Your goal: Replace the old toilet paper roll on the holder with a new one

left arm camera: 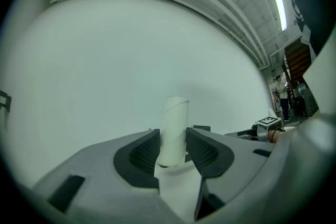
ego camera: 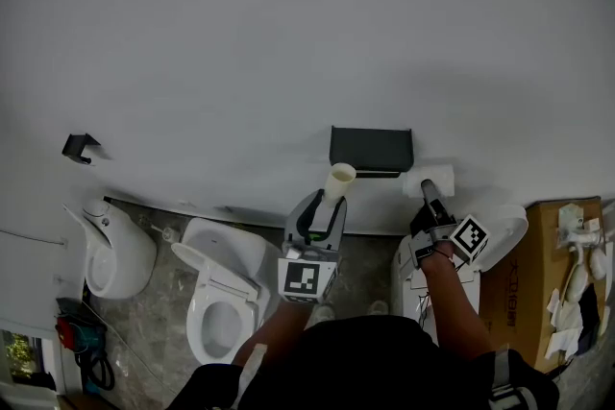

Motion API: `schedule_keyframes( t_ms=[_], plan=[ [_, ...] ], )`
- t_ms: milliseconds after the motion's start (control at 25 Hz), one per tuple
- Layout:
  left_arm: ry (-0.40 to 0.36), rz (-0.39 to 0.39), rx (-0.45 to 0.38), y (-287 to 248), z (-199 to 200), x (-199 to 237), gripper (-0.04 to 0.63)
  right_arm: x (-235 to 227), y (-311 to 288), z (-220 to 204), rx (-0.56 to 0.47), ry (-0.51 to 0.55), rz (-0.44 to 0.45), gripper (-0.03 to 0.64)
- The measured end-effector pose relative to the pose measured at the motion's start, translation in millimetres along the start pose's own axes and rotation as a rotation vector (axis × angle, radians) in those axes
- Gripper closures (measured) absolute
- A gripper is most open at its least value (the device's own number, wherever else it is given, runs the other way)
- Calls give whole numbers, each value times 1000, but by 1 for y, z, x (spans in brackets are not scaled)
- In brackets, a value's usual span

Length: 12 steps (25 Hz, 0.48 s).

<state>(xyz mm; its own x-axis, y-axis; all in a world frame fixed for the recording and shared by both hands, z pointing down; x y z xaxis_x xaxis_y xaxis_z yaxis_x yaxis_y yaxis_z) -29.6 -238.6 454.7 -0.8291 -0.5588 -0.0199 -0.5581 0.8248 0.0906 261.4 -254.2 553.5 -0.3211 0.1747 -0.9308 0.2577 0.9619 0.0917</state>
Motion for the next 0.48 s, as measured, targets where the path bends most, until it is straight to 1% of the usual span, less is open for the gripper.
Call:
schedule_keyframes(
  t_ms=[120,320,480],
  plan=[
    [-3,4,5,3,-2,3,442,-3,-9,-9,-11,-86,7,363],
    [0,17,25,10,0,9,442,-1,-21,-22,6,-137,26,363],
    [17,44,24,15,0,18,442,3,-29,-33,23,-145,42,362]
  ],
)
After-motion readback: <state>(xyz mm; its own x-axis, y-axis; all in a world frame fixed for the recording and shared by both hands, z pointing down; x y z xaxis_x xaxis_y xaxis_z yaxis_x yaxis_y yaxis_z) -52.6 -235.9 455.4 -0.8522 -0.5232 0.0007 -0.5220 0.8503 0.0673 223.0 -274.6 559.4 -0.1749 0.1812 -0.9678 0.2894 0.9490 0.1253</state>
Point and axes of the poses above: the fingertips, and each gripper's own axes: y backward along the fingers, x to its left, z out of its top, the point moved 8 cm from there along y, backward along the fingers, and after that the axes turned 3 degrees about y, right-handed, at the moved point
